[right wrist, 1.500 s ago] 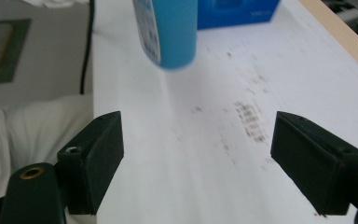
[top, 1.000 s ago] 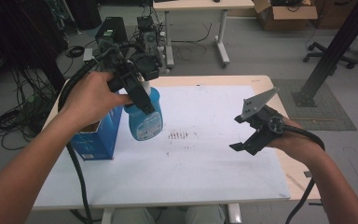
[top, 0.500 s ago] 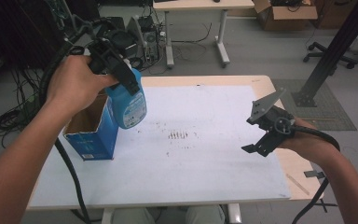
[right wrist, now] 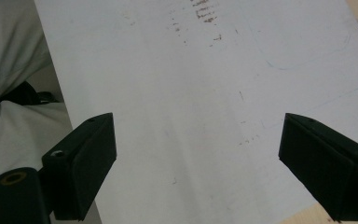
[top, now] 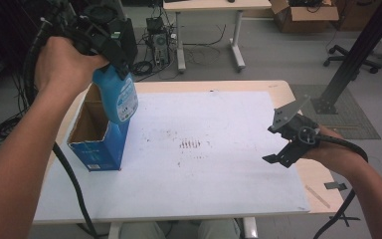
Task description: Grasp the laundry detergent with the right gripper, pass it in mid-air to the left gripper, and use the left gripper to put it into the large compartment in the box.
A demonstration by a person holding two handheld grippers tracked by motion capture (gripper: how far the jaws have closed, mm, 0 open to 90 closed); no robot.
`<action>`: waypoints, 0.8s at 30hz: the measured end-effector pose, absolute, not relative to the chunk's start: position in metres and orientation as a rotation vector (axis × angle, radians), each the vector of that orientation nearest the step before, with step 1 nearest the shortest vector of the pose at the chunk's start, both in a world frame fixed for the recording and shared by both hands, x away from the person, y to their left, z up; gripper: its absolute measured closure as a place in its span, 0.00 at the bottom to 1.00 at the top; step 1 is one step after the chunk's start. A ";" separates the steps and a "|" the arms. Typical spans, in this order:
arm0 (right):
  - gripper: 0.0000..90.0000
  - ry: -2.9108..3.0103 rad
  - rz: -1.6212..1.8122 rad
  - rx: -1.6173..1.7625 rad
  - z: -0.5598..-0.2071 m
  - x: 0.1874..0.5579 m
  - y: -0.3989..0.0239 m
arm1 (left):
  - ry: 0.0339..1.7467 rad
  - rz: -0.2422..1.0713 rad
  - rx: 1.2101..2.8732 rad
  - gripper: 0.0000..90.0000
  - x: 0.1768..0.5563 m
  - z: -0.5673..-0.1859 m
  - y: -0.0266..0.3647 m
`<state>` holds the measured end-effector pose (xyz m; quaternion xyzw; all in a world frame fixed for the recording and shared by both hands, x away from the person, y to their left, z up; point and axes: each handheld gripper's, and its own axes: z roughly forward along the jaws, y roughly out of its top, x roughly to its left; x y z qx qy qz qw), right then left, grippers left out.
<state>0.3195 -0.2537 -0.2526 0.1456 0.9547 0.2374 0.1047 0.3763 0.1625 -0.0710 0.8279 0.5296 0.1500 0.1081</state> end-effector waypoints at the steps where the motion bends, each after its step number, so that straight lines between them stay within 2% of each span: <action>1: 0.12 2.813 0.703 0.431 -0.252 0.320 -0.254 | 1.578 0.442 2.422 0.42 0.377 -0.070 0.166; 11: 0.12 2.811 0.711 0.431 -0.255 0.321 -0.259 | 1.771 0.473 2.274 0.42 0.382 -0.071 0.198; 24: 0.12 2.807 0.714 0.441 -0.256 0.323 -0.261 | 1.923 0.515 2.145 0.42 0.384 -0.082 0.232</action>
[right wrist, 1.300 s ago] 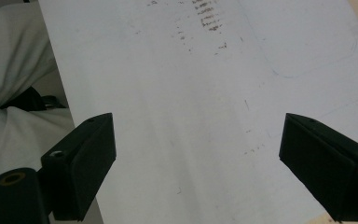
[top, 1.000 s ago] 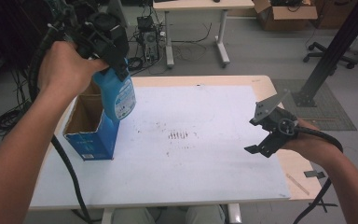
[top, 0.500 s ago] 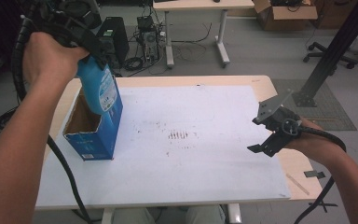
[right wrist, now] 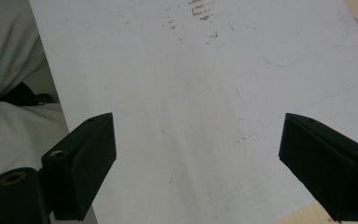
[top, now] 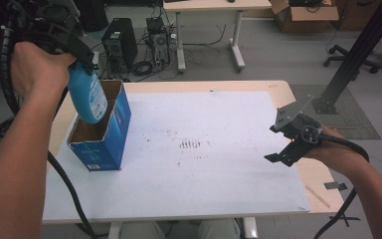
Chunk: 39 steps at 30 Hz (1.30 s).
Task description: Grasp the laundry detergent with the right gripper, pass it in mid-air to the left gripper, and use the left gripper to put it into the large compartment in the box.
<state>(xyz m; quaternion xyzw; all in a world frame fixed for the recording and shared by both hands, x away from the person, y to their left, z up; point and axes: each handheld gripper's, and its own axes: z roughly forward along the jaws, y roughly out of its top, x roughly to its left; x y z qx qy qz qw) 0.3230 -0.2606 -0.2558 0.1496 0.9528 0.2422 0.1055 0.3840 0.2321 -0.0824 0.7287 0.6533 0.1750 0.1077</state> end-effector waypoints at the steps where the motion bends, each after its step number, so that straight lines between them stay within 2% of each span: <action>1: 0.12 2.806 0.716 0.446 -0.256 0.323 -0.261 | 1.931 0.520 2.134 0.42 0.384 -0.083 0.233; 17: 0.12 2.814 0.710 0.468 -0.262 0.325 -0.262 | 1.951 0.496 2.099 0.42 0.393 -0.125 0.253; 39: 0.12 2.827 0.696 0.496 -0.270 0.325 -0.263 | 1.936 0.484 2.130 0.42 0.399 -0.209 0.262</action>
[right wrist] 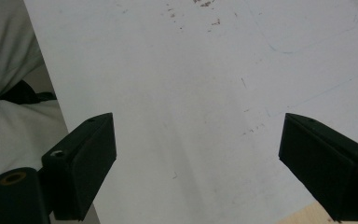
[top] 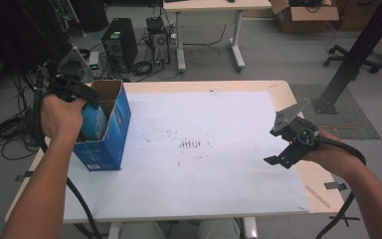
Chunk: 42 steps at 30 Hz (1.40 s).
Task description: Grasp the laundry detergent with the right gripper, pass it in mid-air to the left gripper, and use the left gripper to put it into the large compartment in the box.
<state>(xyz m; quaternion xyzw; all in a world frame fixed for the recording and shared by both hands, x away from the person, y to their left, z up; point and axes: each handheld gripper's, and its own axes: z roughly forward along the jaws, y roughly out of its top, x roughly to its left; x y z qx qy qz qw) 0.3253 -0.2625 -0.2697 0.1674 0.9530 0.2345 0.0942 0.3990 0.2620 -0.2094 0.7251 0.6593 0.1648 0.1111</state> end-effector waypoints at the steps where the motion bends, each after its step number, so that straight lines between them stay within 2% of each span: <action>1: 0.12 2.827 0.696 0.496 -0.270 0.325 -0.263 | 1.936 0.484 2.130 0.42 0.399 -0.209 0.262; 19: 0.12 2.830 0.699 0.520 -0.276 0.325 -0.264 | 1.928 0.457 2.179 0.42 0.402 -0.256 0.260; 42: 0.13 2.837 0.696 0.550 -0.280 0.325 -0.267 | 1.938 0.404 2.190 0.42 0.407 -0.279 0.265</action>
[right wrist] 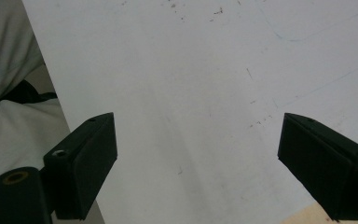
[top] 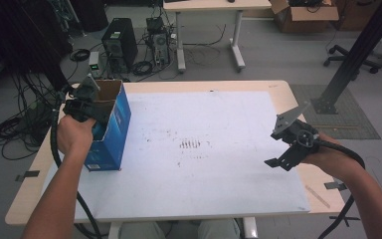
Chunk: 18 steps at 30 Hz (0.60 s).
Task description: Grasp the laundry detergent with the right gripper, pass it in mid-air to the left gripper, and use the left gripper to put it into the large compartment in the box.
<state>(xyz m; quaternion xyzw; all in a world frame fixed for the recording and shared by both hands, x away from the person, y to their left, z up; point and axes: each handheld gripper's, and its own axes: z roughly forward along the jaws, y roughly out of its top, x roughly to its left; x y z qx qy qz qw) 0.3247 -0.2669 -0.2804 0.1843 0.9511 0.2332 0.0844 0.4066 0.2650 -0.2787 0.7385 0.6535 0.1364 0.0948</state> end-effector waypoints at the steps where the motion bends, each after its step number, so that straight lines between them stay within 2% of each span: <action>1: 0.13 2.838 0.696 0.551 -0.280 0.325 -0.267 | 1.937 0.398 2.191 0.42 0.407 -0.279 0.266; 12: 0.13 2.839 0.695 0.553 -0.281 0.324 -0.266 | 1.917 0.350 2.169 0.41 0.408 -0.279 0.271; 14: 0.13 2.841 0.694 0.554 -0.281 0.324 -0.266 | 1.916 0.346 2.162 0.37 0.408 -0.278 0.272; 18: 0.13 2.844 0.693 0.553 -0.282 0.323 -0.265 | 1.908 0.348 2.154 0.35 0.406 -0.275 0.275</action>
